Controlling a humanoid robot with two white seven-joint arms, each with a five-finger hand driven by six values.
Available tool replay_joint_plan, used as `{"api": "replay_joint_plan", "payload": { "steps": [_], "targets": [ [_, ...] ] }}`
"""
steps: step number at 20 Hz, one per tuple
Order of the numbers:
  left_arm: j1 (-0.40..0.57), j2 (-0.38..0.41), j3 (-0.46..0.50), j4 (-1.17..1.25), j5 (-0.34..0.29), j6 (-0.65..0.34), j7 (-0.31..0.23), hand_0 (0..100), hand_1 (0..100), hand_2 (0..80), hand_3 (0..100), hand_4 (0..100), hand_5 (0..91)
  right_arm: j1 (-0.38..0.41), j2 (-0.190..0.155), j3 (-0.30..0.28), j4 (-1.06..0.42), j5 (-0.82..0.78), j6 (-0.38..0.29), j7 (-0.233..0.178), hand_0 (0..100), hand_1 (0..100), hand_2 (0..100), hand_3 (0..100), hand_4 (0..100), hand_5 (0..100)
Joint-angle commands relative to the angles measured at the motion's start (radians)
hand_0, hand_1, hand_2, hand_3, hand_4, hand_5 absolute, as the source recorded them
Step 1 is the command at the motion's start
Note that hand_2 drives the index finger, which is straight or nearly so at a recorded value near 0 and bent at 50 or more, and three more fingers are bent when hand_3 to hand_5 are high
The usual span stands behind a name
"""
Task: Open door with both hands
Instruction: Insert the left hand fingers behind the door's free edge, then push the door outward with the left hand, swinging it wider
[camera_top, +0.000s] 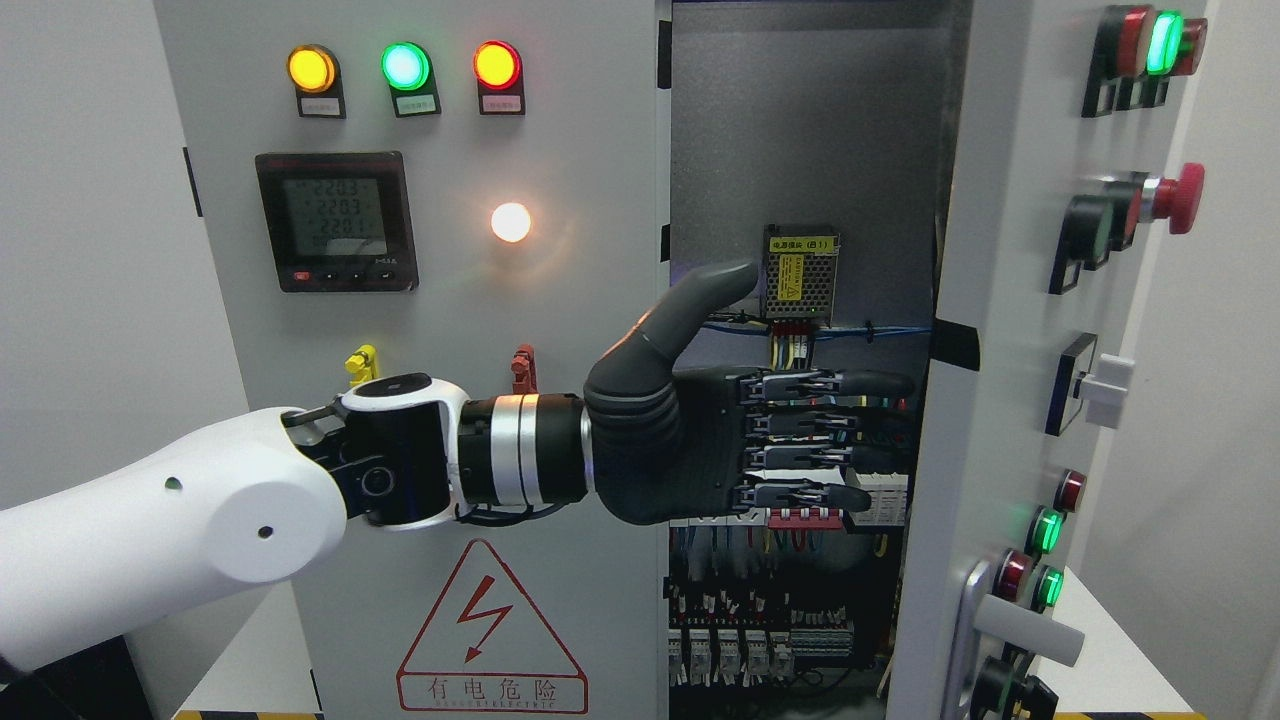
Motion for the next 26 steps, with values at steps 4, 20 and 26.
{"api": "replay_joint_plan", "payload": {
  "steps": [4,20,26],
  "targets": [
    [0.023,-0.173,0.098,0.052,-0.004,-0.001,0.035,0,0,0.0,0,3,0.0,0.0,0.0,0.025,0.0,-0.001,0.0,0.0,0,0,0,0,0,0],
    [0.035,-0.3,0.123,0.077,-0.047,-0.001,0.167,0,0,0.0,0,3,0.0,0.0,0.001,0.025,0.0,0.0,0.0,0.0,0,0,0,0,0,0],
    [0.035,-0.337,0.152,0.077,-0.047,-0.001,0.201,0,0,0.0,0,3,0.0,0.0,0.0,0.025,0.0,0.0,0.0,0.0,0,0,0,0,0,0]
  ]
}}
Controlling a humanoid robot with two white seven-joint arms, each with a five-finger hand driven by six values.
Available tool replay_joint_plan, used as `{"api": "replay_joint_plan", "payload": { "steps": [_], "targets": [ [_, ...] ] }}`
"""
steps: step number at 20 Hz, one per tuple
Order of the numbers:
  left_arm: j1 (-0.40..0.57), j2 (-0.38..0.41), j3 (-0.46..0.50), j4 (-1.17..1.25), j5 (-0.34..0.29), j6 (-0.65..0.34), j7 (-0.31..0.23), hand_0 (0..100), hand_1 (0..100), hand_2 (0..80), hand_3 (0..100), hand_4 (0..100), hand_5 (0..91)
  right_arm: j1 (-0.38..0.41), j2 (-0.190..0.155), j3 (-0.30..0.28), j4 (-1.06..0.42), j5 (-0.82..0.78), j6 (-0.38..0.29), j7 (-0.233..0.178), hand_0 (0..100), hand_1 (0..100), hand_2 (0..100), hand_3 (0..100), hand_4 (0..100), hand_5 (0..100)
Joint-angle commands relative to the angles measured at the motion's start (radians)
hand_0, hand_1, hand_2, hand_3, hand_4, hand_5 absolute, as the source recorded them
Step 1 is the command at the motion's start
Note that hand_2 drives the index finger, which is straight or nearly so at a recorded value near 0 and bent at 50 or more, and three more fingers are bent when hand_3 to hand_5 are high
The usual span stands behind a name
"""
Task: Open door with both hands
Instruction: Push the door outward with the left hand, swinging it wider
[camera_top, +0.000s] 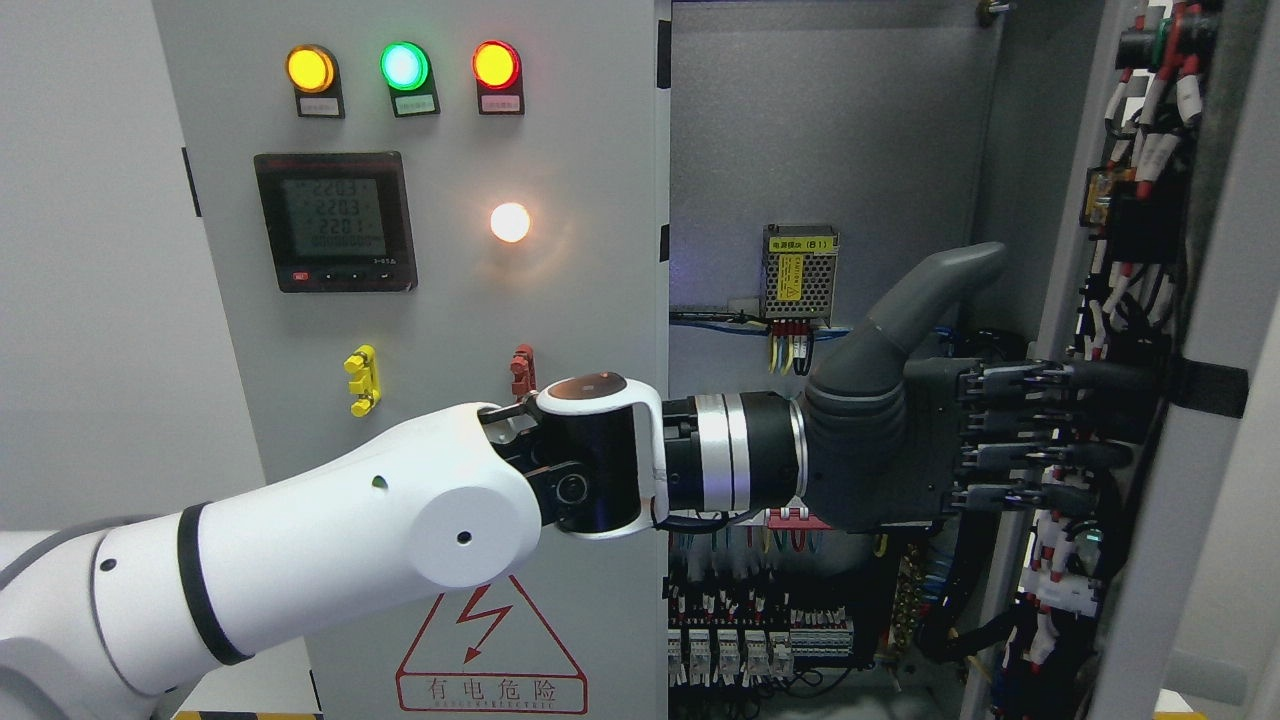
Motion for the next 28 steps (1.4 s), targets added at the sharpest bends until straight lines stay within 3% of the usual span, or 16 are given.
{"api": "replay_joint_plan", "payload": {
  "steps": [1,5,9,16,24,28],
  "targets": [
    [0.0,-0.088,0.041,0.007,-0.003,0.0,0.01,0,0,0.0,0,3,0.0,0.0,0.0,0.025,0.0,0.001,0.0,0.0,0,0,0,0,0,0],
    [0.0,-0.121,0.043,0.009,-0.003,0.0,0.019,0,0,0.0,0,3,0.0,0.0,0.0,0.025,0.0,0.001,0.0,0.0,0,0,0,0,0,0],
    [0.002,-0.17,0.058,0.006,-0.003,0.001,0.107,0,0,0.0,0,3,0.0,0.0,0.0,0.025,0.0,0.001,0.0,0.0,0,0,0,0,0,0],
    [0.005,-0.264,0.067,0.012,-0.048,-0.002,0.151,0,0,0.0,0,3,0.0,0.0,0.0,0.025,0.0,0.001,0.0,0.0,0,0,0,0,0,0],
    [0.012,-0.309,0.067,0.017,-0.06,-0.008,0.176,0,0,0.0,0,3,0.0,0.0,0.0,0.025,0.0,0.001,0.0,0.0,0,0,0,0,0,0],
    [0.012,-0.318,0.064,0.017,-0.062,-0.032,0.223,0,0,0.0,0,3,0.0,0.0,0.0,0.025,0.0,-0.001,0.0,0.0,0,0,0,0,0,0]
  ]
}}
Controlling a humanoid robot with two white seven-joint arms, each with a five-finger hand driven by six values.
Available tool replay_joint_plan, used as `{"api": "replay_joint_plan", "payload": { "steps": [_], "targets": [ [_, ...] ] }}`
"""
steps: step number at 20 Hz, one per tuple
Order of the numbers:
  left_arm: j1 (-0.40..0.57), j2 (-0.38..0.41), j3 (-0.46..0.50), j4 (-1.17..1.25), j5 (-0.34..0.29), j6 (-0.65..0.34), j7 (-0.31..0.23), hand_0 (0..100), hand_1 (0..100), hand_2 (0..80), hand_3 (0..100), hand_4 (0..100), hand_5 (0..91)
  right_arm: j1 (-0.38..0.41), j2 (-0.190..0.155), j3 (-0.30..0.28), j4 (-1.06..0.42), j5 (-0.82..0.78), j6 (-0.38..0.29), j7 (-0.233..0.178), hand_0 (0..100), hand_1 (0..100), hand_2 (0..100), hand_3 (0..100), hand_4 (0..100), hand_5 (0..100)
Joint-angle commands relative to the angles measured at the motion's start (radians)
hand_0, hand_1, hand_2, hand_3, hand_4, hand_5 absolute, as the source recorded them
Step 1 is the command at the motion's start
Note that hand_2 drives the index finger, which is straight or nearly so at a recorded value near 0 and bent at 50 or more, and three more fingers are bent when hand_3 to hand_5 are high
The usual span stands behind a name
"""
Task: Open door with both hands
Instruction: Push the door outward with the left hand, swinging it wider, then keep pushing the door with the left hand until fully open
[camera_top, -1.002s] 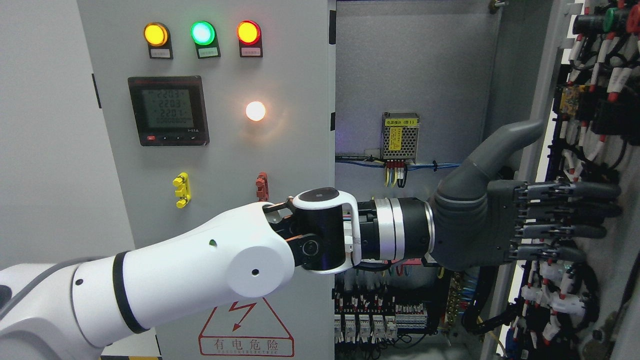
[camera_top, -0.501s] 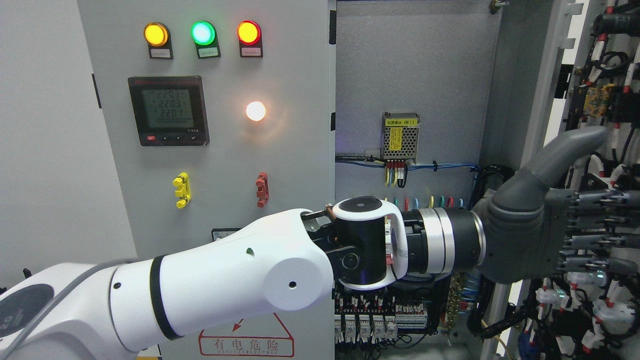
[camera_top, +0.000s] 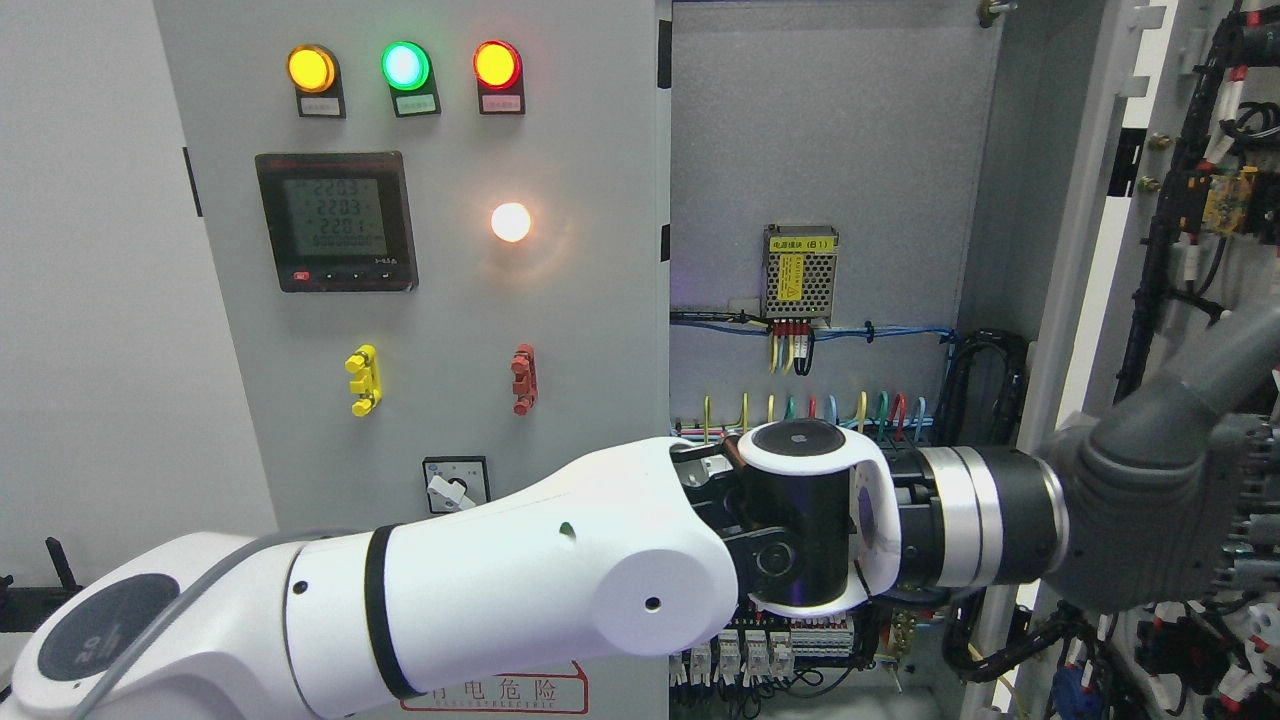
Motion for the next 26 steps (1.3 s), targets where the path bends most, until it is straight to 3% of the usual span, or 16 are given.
{"api": "replay_joint_plan", "payload": {
  "steps": [1,10,19,26],
  "targets": [
    [0.002,-0.073,0.004,0.004,-0.008,-0.025,0.039,0,0,0.0,0,3,0.0,0.0,0.0,0.025,0.0,-0.001,0.0,0.0,0,0,0,0,0,0],
    [0.002,-0.085,-0.002,0.003,-0.01,-0.067,0.111,0,0,0.0,0,3,0.0,0.0,0.0,0.025,0.0,-0.001,0.0,0.0,0,0,0,0,0,0],
    [0.006,-0.071,0.013,0.004,-0.036,-0.053,0.11,0,0,0.0,0,3,0.0,0.0,0.002,0.025,0.0,0.0,0.0,0.0,0,0,0,0,0,0],
    [0.084,0.119,0.012,-0.04,-0.076,-0.042,0.052,0,0,0.0,0,3,0.0,0.0,0.0,0.025,0.0,0.0,0.0,0.0,0,0,0,0,0,0]
  ]
}}
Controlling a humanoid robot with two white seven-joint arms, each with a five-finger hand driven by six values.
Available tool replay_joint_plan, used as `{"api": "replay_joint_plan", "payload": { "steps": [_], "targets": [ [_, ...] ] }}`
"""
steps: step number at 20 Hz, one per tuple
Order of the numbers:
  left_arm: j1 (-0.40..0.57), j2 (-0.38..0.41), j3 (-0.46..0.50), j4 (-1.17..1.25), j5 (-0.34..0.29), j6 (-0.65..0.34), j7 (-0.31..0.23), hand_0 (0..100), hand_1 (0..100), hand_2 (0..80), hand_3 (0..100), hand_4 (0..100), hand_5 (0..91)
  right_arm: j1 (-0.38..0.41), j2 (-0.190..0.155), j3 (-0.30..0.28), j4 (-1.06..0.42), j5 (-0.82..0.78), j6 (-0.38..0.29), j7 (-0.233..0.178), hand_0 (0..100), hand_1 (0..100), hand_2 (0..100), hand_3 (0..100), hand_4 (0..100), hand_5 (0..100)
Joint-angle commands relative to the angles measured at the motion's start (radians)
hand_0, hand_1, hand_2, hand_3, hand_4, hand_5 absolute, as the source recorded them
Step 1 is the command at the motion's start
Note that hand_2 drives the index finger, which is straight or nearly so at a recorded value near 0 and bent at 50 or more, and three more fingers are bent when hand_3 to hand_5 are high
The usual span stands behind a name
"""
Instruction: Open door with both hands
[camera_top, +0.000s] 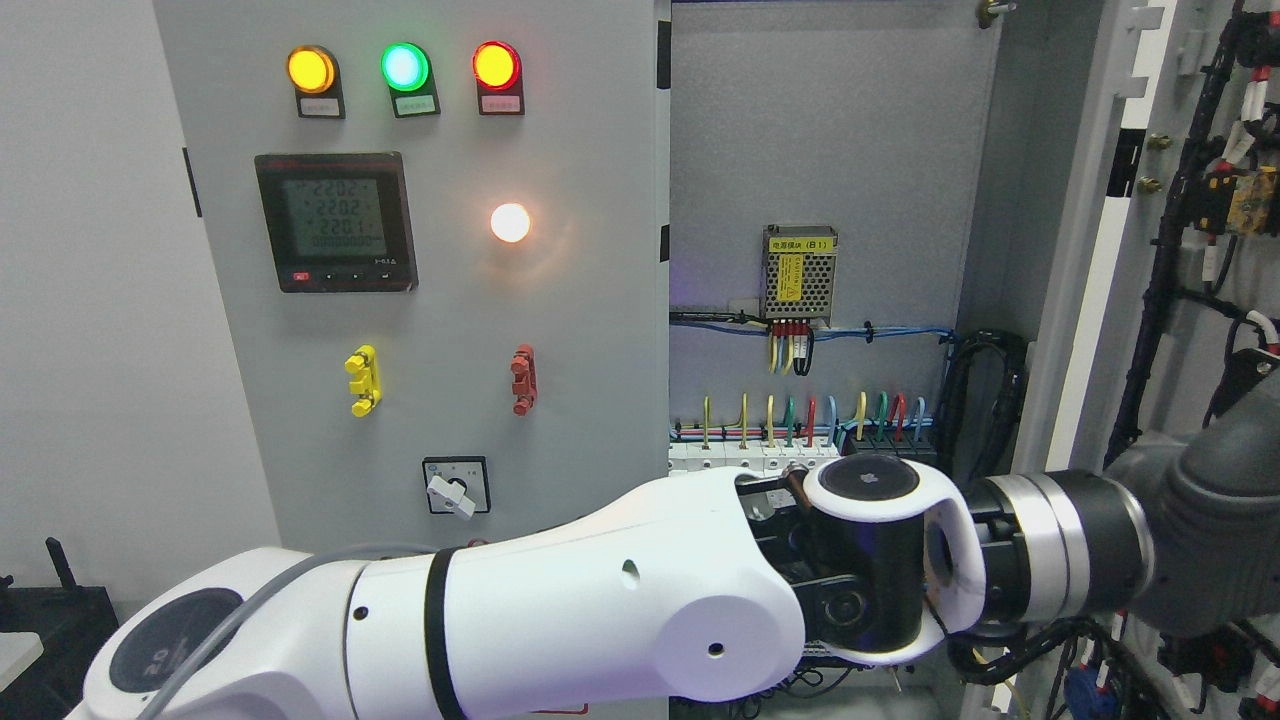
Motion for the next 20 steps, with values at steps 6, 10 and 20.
{"api": "replay_joint_plan", "payload": {
  "steps": [6,10,20],
  "targets": [
    [0.18,0.42,0.031,-0.182,-0.123,0.015,-0.114,0,0,0.0,0,3,0.0,0.0,0.0,0.025,0.0,0.0,0.0,0.0,0,0,0,0,0,0],
    [0.287,0.59,0.061,-0.251,-0.203,0.015,-0.173,0,0,0.0,0,3,0.0,0.0,0.0,0.025,0.0,0.0,0.0,0.0,0,0,0,0,0,0],
    [0.603,0.914,0.32,-0.257,-0.361,0.102,-0.313,0,0,0.0,0,3,0.0,0.0,0.0,0.025,0.0,0.0,0.0,0.0,0,0,0,0,0,0]
  ]
}}
